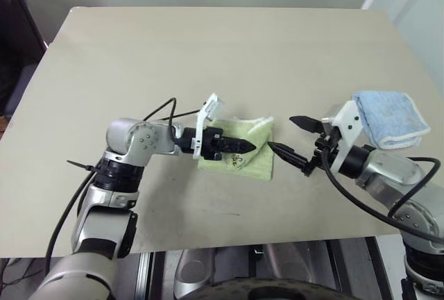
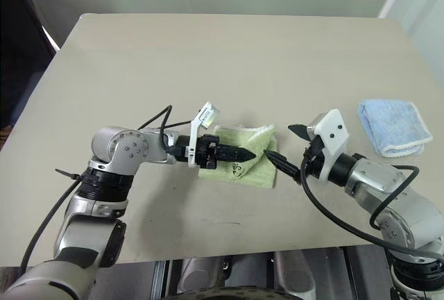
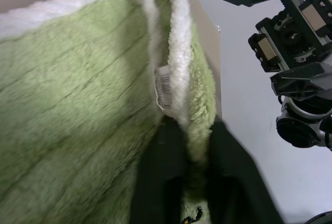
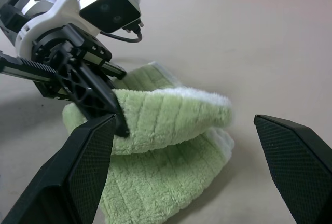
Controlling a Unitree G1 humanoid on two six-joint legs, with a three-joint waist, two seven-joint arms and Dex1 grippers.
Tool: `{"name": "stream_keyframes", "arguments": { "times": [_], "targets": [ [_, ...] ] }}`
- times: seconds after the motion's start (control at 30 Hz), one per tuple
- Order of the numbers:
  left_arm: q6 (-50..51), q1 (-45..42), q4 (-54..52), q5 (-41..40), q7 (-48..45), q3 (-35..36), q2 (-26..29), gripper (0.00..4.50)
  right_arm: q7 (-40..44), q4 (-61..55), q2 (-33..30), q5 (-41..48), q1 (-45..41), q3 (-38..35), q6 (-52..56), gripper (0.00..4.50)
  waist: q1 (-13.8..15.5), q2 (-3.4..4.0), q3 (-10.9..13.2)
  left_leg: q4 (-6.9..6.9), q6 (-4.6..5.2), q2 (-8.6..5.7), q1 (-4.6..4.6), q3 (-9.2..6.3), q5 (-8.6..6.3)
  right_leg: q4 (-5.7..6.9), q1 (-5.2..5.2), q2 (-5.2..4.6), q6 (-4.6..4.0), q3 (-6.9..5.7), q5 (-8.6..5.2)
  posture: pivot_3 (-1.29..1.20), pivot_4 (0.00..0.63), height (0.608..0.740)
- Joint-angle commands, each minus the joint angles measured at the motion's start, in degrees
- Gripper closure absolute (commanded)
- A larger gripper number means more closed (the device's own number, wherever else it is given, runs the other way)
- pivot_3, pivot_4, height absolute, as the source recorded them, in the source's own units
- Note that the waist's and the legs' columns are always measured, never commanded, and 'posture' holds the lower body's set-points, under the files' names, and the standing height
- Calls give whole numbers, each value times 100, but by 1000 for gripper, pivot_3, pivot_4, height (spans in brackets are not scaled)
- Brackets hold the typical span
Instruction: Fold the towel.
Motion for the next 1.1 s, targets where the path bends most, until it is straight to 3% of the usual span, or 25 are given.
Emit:
{"name": "stream_keyframes", "arguments": {
  "times": [0.03,0.27,0.4,0.5,0.6,0.8,0.97,1.1],
  "targets": [
    [-75,-48,-246,-91,-345,25,30,2646,-108,-301,-78,36,49,-155,-24,0,1,0,0,0,0,0,0,0,0,0,0,0,0,0,0,0,150,703],
    [-187,-79,-527,-274,-382,626,115,196,-117,-306,-104,46,73,-162,-79,0,1,0,0,0,3,0,0,1,0,0,0,0,2,0,1,0,150,703],
    [-797,-21,-712,-228,-552,1017,190,196,-137,-194,-66,277,-121,-286,39,0,-1,0,0,0,11,0,1,1,-2,-1,0,0,4,0,2,0,150,703],
    [-1907,138,-779,353,-993,914,438,196,-106,-74,-69,564,-354,-334,226,0,-5,0,0,0,40,-1,2,1,-15,0,1,0,6,2,3,0,150,703],
    [-2696,243,-458,709,-1147,1038,510,743,-83,201,64,577,-722,-152,137,571,-8,0,0,1,46,-1,4,1,-18,0,1,1,5,3,2,0,150,703],
    [-4731,704,-12,1743,-1629,782,482,2740,-21,861,472,315,-1352,452,-7,2579,-20,3,1,1,60,0,-2,-5,-25,0,-5,1,1,2,3,0,150,703],
    [-5600,1050,31,2032,-2051,570,348,4468,126,1354,815,85,-1684,928,-163,4392,-7,4,1,11,64,0,-46,-9,-27,-1,-40,-2,-31,-3,23,0,150,703],
    [-6355,1084,358,2454,-1956,411,128,4500,171,1723,1042,-146,-1810,1237,-284,4480,-8,4,1,13,68,-1,-55,-10,-30,-2,-46,-5,-59,-5,40,0,150,703]
  ]
}}
